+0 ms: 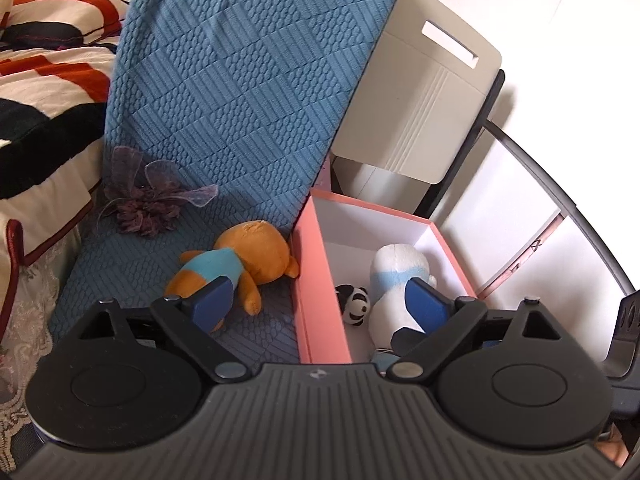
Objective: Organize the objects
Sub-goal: 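Open both tools and withdraw them from the pink box, then reach the left tool to the purple bow while the right tool reaches the teddy bear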
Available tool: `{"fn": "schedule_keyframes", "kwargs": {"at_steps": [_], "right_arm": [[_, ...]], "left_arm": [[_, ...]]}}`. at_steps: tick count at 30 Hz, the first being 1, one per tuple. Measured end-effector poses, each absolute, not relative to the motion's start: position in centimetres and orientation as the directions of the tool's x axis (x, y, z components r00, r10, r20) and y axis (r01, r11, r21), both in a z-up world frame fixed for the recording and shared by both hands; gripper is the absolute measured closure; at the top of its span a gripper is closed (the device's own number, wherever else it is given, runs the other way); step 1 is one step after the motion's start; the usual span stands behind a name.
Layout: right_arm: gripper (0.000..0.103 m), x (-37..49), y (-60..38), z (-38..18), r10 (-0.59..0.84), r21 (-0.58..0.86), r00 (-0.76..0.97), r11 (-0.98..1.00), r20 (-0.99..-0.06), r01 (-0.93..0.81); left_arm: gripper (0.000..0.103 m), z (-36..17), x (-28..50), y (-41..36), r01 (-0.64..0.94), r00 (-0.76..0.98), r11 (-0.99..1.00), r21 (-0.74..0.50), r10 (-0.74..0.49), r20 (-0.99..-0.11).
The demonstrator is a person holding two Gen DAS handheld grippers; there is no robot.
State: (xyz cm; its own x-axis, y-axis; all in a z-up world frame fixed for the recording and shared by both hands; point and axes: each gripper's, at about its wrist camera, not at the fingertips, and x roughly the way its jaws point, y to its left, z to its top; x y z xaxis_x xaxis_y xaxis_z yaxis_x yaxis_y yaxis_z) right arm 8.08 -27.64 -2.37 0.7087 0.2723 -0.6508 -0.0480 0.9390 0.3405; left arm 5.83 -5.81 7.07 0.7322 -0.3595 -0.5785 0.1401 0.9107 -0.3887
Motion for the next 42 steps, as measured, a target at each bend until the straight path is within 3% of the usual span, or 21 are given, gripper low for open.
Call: {"fn": "schedule_keyframes", "kwargs": {"at_steps": [13, 27, 42], "right_arm": [[0.008, 8.2, -25.1, -2.9, 0.273, 0.331, 0.691, 0.942, -0.669, -0.052], [0.008, 10.4, -22.5, -6.7, 0.341, 0.355, 0.686, 0.926, -0.643, -0.128], [0.009, 16.0, -20.4, -11.1, 0.380, 0.364, 0.670, 0.915, -0.638, -0.173]], "left_arm": [[0.006, 5.9, 5.0, -2.9, 0.081, 0.745, 0.918, -0.389, -0.315, -0.588], [0.006, 2.6, 8.4, -0.4, 0.015, 0.817, 0.908, -0.420, -0.253, -0.519], [0.006, -2.3, 15.8, 2.3, -0.133, 0.768, 0.935, -0.330, -0.114, -0.631]]}}
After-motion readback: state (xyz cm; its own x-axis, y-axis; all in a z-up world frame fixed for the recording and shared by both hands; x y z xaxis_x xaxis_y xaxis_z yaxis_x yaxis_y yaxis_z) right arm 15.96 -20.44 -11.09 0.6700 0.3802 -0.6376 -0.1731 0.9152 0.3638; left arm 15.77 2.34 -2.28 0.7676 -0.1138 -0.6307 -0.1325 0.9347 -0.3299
